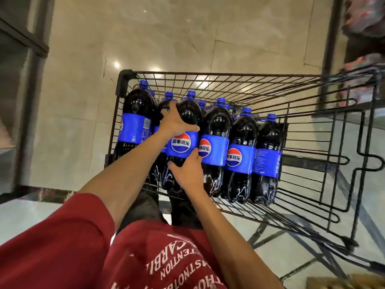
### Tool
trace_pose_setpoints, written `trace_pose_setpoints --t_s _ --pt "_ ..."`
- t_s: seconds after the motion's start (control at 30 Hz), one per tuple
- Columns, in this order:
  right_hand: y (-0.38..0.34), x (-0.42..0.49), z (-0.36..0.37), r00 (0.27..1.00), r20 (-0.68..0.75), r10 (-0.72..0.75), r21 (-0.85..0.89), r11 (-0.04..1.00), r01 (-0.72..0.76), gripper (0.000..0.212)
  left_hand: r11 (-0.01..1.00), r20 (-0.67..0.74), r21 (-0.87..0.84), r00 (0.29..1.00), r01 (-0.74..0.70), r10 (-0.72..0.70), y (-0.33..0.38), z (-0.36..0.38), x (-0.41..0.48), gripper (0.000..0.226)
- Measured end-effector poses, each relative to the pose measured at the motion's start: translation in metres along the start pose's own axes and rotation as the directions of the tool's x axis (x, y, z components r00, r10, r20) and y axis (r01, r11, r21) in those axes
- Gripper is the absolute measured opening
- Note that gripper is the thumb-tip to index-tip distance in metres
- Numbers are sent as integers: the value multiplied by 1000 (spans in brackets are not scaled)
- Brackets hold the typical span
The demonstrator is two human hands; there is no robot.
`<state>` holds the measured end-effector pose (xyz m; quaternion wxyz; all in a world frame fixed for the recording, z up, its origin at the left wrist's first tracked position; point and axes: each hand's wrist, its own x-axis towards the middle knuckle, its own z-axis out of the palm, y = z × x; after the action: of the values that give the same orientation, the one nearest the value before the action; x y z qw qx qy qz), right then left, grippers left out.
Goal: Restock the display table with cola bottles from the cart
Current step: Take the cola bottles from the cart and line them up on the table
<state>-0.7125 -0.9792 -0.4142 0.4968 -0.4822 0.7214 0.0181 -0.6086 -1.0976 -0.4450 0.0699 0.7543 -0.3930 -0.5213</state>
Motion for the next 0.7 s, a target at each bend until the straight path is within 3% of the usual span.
trace_pose_setpoints --t_s 0.17,0.3,0.53,0.7 --pt "9 6 1 1000 22 11 160 987 -14 103 998 -52 -56 998 -43 40 -9 -4 -5 111" --pt "15 19 -3 999 42 -21 309 951 7 83 981 -104 -168 992 -93 76 -21 -13 -18 104" --pt "23 50 6 978 191 -82 391 920 0 111 950 -188 -259 974 -172 126 -31 -21 -41 105" --pt "18 50 3 972 207 -115 394 919 24 102 937 -212 -294 969 -187 127 -39 -26 -46 107"
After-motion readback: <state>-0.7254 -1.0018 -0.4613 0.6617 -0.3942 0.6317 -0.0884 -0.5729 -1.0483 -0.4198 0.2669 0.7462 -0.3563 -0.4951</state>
